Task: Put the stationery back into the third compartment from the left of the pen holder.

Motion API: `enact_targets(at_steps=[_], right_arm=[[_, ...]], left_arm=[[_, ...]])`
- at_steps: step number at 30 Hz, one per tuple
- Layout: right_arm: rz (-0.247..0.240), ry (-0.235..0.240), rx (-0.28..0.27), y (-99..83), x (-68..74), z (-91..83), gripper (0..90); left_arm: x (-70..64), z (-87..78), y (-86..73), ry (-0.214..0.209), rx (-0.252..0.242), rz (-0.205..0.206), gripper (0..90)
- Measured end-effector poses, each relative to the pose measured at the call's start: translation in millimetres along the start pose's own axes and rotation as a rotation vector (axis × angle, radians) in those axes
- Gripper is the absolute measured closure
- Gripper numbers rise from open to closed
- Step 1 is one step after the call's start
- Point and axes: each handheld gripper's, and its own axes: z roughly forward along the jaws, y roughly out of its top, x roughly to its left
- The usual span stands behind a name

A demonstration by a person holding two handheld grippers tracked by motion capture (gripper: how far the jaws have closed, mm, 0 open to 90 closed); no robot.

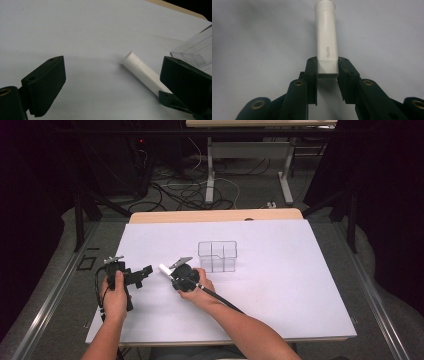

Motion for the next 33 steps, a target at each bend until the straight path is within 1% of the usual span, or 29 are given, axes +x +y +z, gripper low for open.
enact_targets(at_steps=[2,3,4,5,6,7,10,11,12,13,14,15,17,18,19,20,22,23,24,25,26,27,28,29,30,31,32,33], right_arm=[[-0.003,-0.003,-0.014,0.2,-0.5,-1.8,71.1],[-0.002,0.0,-0.021,0.4,-1.1,-2.9,71.1],[-0.004,-0.015,-0.028,0.2,-1.1,-4.2,71.1],[0.0,-0.018,-0.029,0.2,-0.7,-5.5,71.1],[0.0,-0.018,-0.044,-0.2,-0.6,-6.9,71.1],[-0.009,-0.027,-0.04,-0.4,-1.1,-9.8,71.1],[-0.027,-0.038,-0.06,-1.4,-1.9,-16.6,71.1],[-0.026,-0.043,-0.067,-1.5,-1.9,-18.5,71.1],[-0.012,-0.046,-0.072,-1.8,-1.1,-21.7,71.1],[-0.019,-0.05,-0.082,-1.9,-1.5,-24.5,71.1],[-0.037,-0.049,-0.095,-1.5,-2.6,-27.5,71.1],[-0.033,-0.049,-0.105,-1.3,-2.2,-31.0,71.1],[-0.028,-0.049,-0.126,-0.9,-1.9,-38.7,71.1],[-0.024,-0.048,-0.134,-0.4,-1.3,-42.6,71.0],[-0.021,-0.049,-0.152,-0.1,-0.9,-45.5,71.0],[-0.032,-0.045,-0.154,0.7,-1.7,-49.3,71.1],[-0.018,-0.046,-0.17,1.4,-0.1,-56.2,71.0],[-0.023,-0.049,-0.18,1.6,0.0,-58.8,71.1],[-0.021,-0.052,-0.187,1.7,0.4,-60.8,71.1],[-0.023,-0.055,-0.199,1.8,0.6,-63.4,71.0],[-0.023,-0.056,-0.218,1.9,0.2,-65.6,71.0],[-0.014,-0.055,-0.218,2.0,0.0,-68.0,71.1],[-0.012,-0.056,-0.213,2.2,-0.6,-69.9,71.1],[-0.004,-0.056,-0.232,1.9,-1.3,-71.3,71.0],[0.003,-0.059,-0.229,1.8,-1.4,-72.8,71.0],[0.006,-0.058,-0.232,1.6,-1.7,-74.6,71.1],[0.009,-0.058,-0.25,1.4,-1.8,-75.4,71.1],[0.01,-0.06,-0.259,1.2,-2.0,-76.8,71.0]], left_arm=[[-0.8,-0.1,0.4,-0.005,-0.003,0.0,6.6],[-1.6,0.7,0.2,-0.007,-0.018,-0.006,6.6],[-1.9,0.2,0.6,-0.008,-0.017,-0.004,6.7],[-2.4,-0.6,1.5,-0.008,-0.015,0.0,7.1],[-3.5,-1.4,2.4,-0.013,-0.015,0.003,7.5],[-4.7,-1.8,2.8,-0.023,-0.024,0.002,7.7],[-9.4,-3.6,4.5,-0.034,-0.041,-0.005,8.0],[-11.6,-4.7,5.6,-0.036,-0.044,-0.008,8.3],[-13.3,-6.7,7.2,-0.051,-0.04,-0.008,8.6],[-15.2,-8.2,9.1,-0.058,-0.044,0.0,8.9],[-18.5,-9.0,10.6,-0.051,-0.06,-0.004,8.9],[-21.3,-10.8,12.7,-0.051,-0.064,-0.003,8.9],[-25.9,-16.5,17.2,-0.053,-0.071,0.02,9.0],[-28.5,-18.4,18.6,-0.056,-0.094,0.025,8.9],[-30.6,-20.7,20.4,-0.058,-0.103,0.037,9.0],[-32.5,-23.3,21.8,-0.068,-0.102,0.05,8.9],[-37.6,-27.6,24.3,-0.075,-0.11,0.067,8.9],[-39.4,-28.6,24.9,-0.081,-0.115,0.066,9.0],[-41.5,-30.2,25.9,-0.088,-0.113,0.074,9.2],[-43.6,-32.2,27.0,-0.087,-0.108,0.085,10.5],[-45.0,-33.1,27.2,-0.09,-0.115,0.082,13.7],[-45.5,-34.5,27.7,-0.096,-0.109,0.081,16.5],[-46.8,-35.3,28.0,-0.111,-0.108,0.079,16.6],[-47.7,-35.5,28.1,-0.12,-0.104,0.076,17.6],[-48.6,-36.0,28.1,-0.132,-0.097,0.071,19.1],[-50.0,-35.5,27.5,-0.146,-0.104,0.063,21.3],[-51.1,-36.4,27.5,-0.151,-0.095,0.064,23.8],[-52.7,-36.2,26.8,-0.163,-0.096,0.055,25.8]])
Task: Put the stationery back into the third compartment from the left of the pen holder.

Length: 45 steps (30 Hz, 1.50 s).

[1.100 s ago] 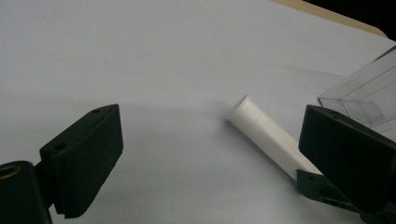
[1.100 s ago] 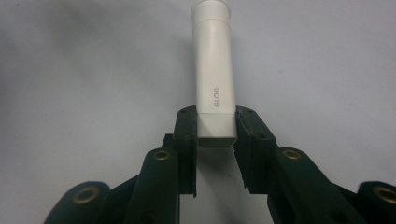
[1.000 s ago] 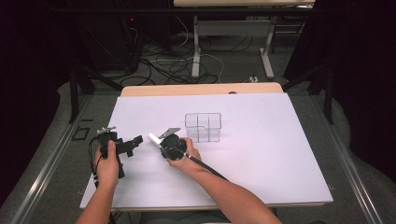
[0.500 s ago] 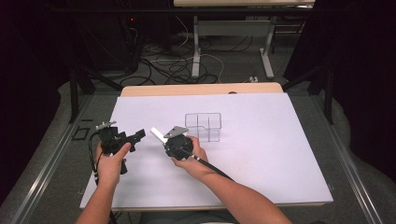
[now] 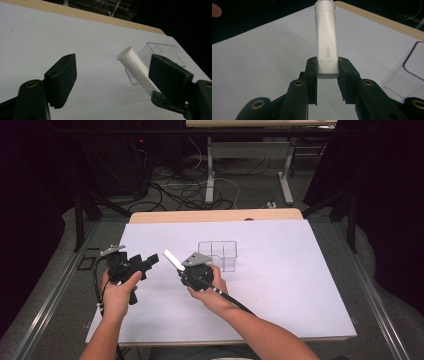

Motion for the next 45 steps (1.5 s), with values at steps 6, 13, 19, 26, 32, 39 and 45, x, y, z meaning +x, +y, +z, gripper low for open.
enact_targets(at_steps=[6,13,19,26,32,39,45], right_arm=[[0.018,-0.01,-0.028,-2.4,-3.5,-7.7,71.1],[0.037,-0.02,-0.038,-8.9,-9.0,-16.8,71.0],[0.039,-0.027,-0.058,-13.9,-10.4,-19.6,71.0],[0.065,-0.006,-0.042,-17.3,-7.8,-18.9,71.0],[0.074,0.016,-0.061,-17.8,-0.9,-16.5,71.0],[0.085,0.046,-0.053,-16.7,7.0,-14.6,71.0],[0.096,0.069,-0.068,-15.2,10.0,-13.9,71.0]], left_arm=[[-8.2,1.9,-2.8,-0.069,0.023,-0.011,29.8],[-21.1,13.0,-10.7,-0.145,0.093,0.0,34.0],[-26.3,20.6,-16.8,-0.173,0.132,-0.044,41.2],[-23.0,28.9,-22.2,-0.191,0.14,-0.113,47.7],[-19.5,33.1,-25.5,-0.201,0.111,-0.174,54.5],[-18.0,36.5,-27.9,-0.214,0.102,-0.222,53.9],[-19.1,40.8,-30.4,-0.227,0.119,-0.232,55.7]])
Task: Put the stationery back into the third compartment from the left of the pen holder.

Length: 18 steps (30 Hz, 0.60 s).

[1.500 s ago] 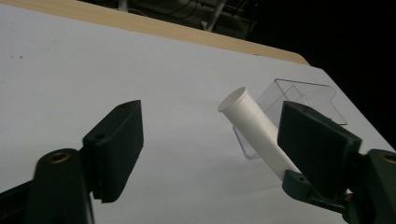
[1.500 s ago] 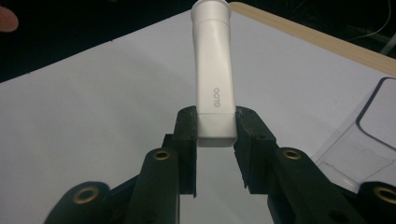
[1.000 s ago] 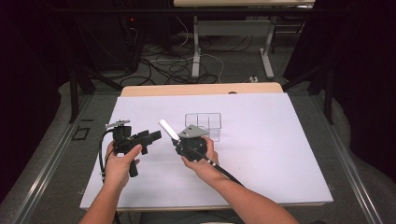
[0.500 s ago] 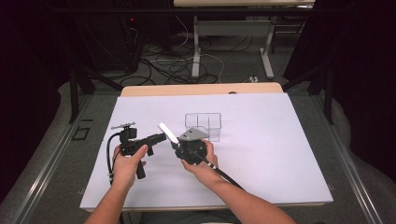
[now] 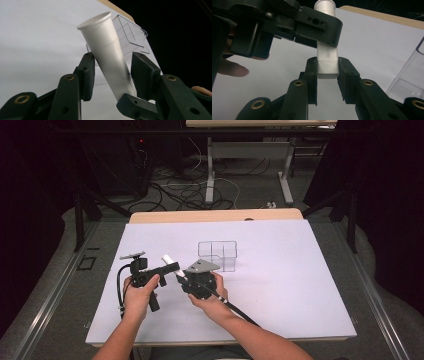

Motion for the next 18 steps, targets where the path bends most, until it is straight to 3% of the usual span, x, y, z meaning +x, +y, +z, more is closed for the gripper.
enact_targets(at_steps=[6,8,10,14,17,18], right_arm=[[0.004,0.01,0.003,0.1,0.2,0.4,71.0],[0.01,0.012,0.004,0.1,0.1,0.5,71.0],[0.02,0.019,0.01,0.3,-1.0,0.4,71.0],[0.031,0.028,0.0,-0.1,-2.9,0.8,71.0],[0.041,0.038,0.015,0.2,-3.9,0.1,70.9],[0.047,0.041,-0.002,-0.3,-4.1,1.2,70.9]], left_arm=[[4.3,0.6,0.0,-0.025,0.001,-0.026,58.2],[4.8,1.1,-0.7,-0.034,-0.004,-0.054,59.1],[7.8,0.7,-0.9,-0.043,0.005,-0.047,59.9],[9.0,1.9,-1.5,-0.062,-0.014,-0.081,61.4],[9.7,0.7,-1.5,-0.07,-0.008,-0.108,62.6],[10.1,0.0,-1.2,-0.068,-0.002,-0.115,63.2]])
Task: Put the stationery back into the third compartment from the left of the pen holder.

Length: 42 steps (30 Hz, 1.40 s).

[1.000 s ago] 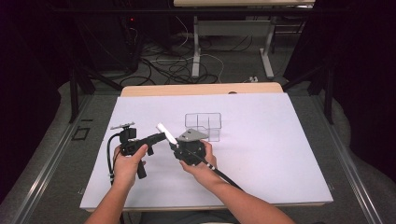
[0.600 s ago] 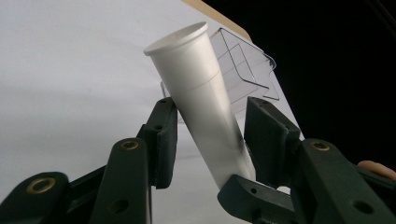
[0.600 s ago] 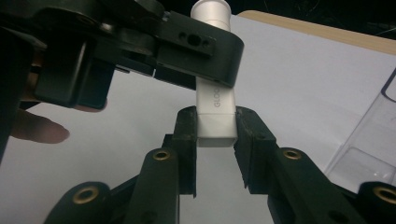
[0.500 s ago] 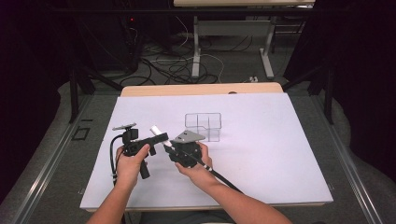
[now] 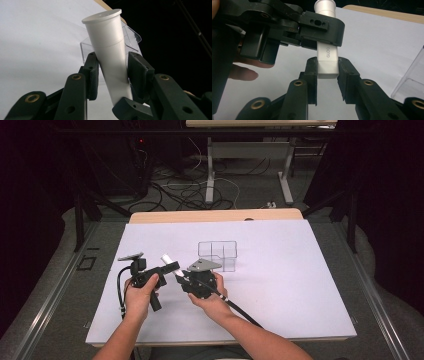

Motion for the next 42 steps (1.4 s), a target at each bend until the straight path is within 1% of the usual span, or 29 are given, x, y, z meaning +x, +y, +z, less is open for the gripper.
enact_targets(at_steps=[2,3,4,5,6,9,10,12,13,15,18,22,23,24,25,26,27,28,29,30,31,32,34,36,37,38,39,40,42], right_arm=[[0.0,0.011,0.012,0.1,-1.2,-0.3,70.9],[0.013,0.017,0.001,-0.5,-1.3,0.2,70.8],[0.017,0.025,0.009,-0.3,-2.2,-0.3,70.9],[0.027,0.033,-0.005,-1.0,-2.8,0.3,70.9],[0.028,0.038,-0.01,-1.2,-3.5,0.3,70.8],[0.026,0.04,-0.006,-1.3,-3.7,-0.3,70.8],[0.025,0.04,-0.007,-1.3,-3.7,-0.4,70.8],[0.022,0.039,-0.008,-1.5,-3.5,-0.3,70.8],[0.019,0.037,0.009,-1.0,-3.2,-1.3,70.8],[0.016,0.035,-0.006,-1.4,-2.9,-0.8,70.7],[0.01,0.035,-0.01,-1.3,-3.0,-0.6,70.7],[0.005,0.04,0.017,-0.2,-3.9,-2.1,70.0],[-0.002,0.043,0.005,-0.2,-4.1,-1.7,67.9],[-0.01,0.042,0.006,0.1,-4.4,-2.4,65.1],[-0.016,0.043,0.011,0.4,-5.2,-3.4,63.0],[-0.013,0.045,0.012,0.5,-5.4,-3.9,61.6],[-0.012,0.038,0.03,1.0,-6.0,-5.8,60.5],[-0.017,0.033,0.033,1.4,-7.8,-7.3,58.4],[-0.023,0.034,0.047,1.9,-9.2,-8.7,56.5],[-0.021,0.037,0.045,1.9,-11.2,-9.4,54.6],[-0.025,0.036,0.069,2.3,-12.9,-11.7,53.1],[-0.027,0.031,0.061,1.7,-14.0,-12.5,51.1],[-0.031,0.029,0.078,1.3,-16.4,-15.9,47.7],[-0.04,0.026,0.105,0.1,-20.0,-21.4,43.5],[-0.048,0.022,0.113,-0.8,-21.5,-24.4,41.2],[-0.054,0.017,0.113,-1.8,-23.0,-26.2,39.3],[-0.061,0.012,0.131,-2.4,-25.2,-29.7,37.0],[-0.067,0.006,0.128,-3.5,-27.5,-32.2,34.6],[-0.073,-0.005,0.146,-4.6,-33.5,-40.7,29.1]], left_arm=[[0.8,-0.8,0.4,-0.011,0.001,-0.019,64.4],[0.7,-0.9,0.5,-0.012,0.0,-0.033,64.9],[1.1,-1.0,0.6,-0.023,-0.005,-0.045,65.4],[1.8,-2.3,1.5,-0.032,0.012,-0.054,65.9],[1.6,-1.9,1.3,-0.037,0.009,-0.072,66.4],[3.5,-2.0,1.5,-0.051,0.013,-0.089,67.3],[3.7,-2.2,1.5,-0.058,0.015,-0.101,67.6],[3.5,-2.2,1.5,-0.062,0.014,-0.104,68.4],[3.4,-2.2,1.5,-0.063,0.014,-0.105,68.6],[3.4,-2.2,1.6,-0.066,0.015,-0.107,68.8],[2.8,-2.7,2.0,-0.067,0.022,-0.115,68.9],[2.4,-2.2,2.1,-0.064,0.025,-0.112,69.1],[2.4,-2.4,2.0,-0.056,0.026,-0.107,69.1],[2.7,-0.7,1.2,-0.055,0.005,-0.11,69.2],[3.7,-2.1,1.9,-0.055,0.026,-0.101,69.2],[3.6,-2.0,1.7,-0.052,0.023,-0.105,69.2],[3.9,-2.1,1.7,-0.048,0.022,-0.102,69.1],[4.2,-2.4,1.8,-0.05,0.028,-0.102,69.2],[4.1,-1.5,1.4,-0.048,0.018,-0.1,69.2],[4.1,-1.7,1.4,-0.045,0.023,-0.092,69.2],[4.2,-1.6,1.4,-0.043,0.023,-0.086,69.2],[4.3,-1.8,1.6,-0.041,0.025,-0.084,69.2],[4.2,-1.9,1.7,-0.038,0.02,-0.087,69.2],[4.8,-1.6,1.5,-0.029,0.011,-0.079,69.2],[4.8,-2.3,1.8,-0.024,0.019,-0.075,69.2],[4.9,-2.1,1.6,-0.026,0.016,-0.072,69.2],[4.9,-2.0,1.5,-0.022,0.017,-0.067,69.2],[5.1,-2.5,1.7,-0.018,0.024,-0.055,69.2],[3.0,-1.1,0.9,-0.006,0.007,-0.046,69.2]])
